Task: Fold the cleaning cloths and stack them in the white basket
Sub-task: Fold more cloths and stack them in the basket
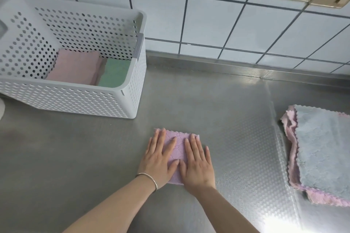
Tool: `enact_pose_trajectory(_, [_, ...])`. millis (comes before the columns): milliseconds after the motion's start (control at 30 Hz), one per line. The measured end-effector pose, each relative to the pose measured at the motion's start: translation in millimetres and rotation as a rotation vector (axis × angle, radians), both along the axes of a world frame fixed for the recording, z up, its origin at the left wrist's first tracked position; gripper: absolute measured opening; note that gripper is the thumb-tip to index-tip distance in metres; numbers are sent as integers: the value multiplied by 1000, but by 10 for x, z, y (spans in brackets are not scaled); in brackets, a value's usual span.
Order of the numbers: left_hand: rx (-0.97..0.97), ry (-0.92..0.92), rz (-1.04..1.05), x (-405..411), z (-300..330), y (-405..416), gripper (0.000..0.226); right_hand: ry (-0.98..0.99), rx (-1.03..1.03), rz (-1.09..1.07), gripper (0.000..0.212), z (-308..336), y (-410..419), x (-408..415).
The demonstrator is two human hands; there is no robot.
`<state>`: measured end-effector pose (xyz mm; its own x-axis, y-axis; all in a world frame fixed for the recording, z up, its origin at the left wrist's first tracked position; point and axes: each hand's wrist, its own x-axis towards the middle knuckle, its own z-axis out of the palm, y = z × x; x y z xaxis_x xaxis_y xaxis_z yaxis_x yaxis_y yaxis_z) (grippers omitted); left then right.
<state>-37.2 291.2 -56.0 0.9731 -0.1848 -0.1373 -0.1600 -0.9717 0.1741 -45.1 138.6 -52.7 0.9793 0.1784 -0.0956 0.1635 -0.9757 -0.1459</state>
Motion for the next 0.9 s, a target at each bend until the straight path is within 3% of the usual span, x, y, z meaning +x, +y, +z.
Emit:
enact_pose_trajectory(300, [-56, 74, -28, 95, 96, 34, 72, 55, -6, 22, 63, 43, 13, 69])
enact_pose_trajectory(333, [-115, 116, -27, 89, 141, 92, 72, 66, -4, 12, 62, 76, 20, 72])
enact_pose_trajectory(400, [-272, -3, 84, 51, 223, 254, 65, 41, 15, -79, 61, 231, 46, 89])
enact_pose_trajectory(500, [-338, 20, 479, -59, 329, 437, 40, 91, 311, -401, 57, 388, 34, 49])
enact_pose_trajectory(633, [-204, 163, 627, -200, 378, 394, 27, 237, 773, -860, 42, 543, 20, -85])
enact_pose_trajectory(800, [-113, 233, 648, -144, 462, 224, 26, 400, 811, -887, 39, 554, 2, -87])
enact_pose_trajectory(900, [-154, 285, 687, -150, 535, 189, 18, 560, 842, -859, 10, 589, -27, -55])
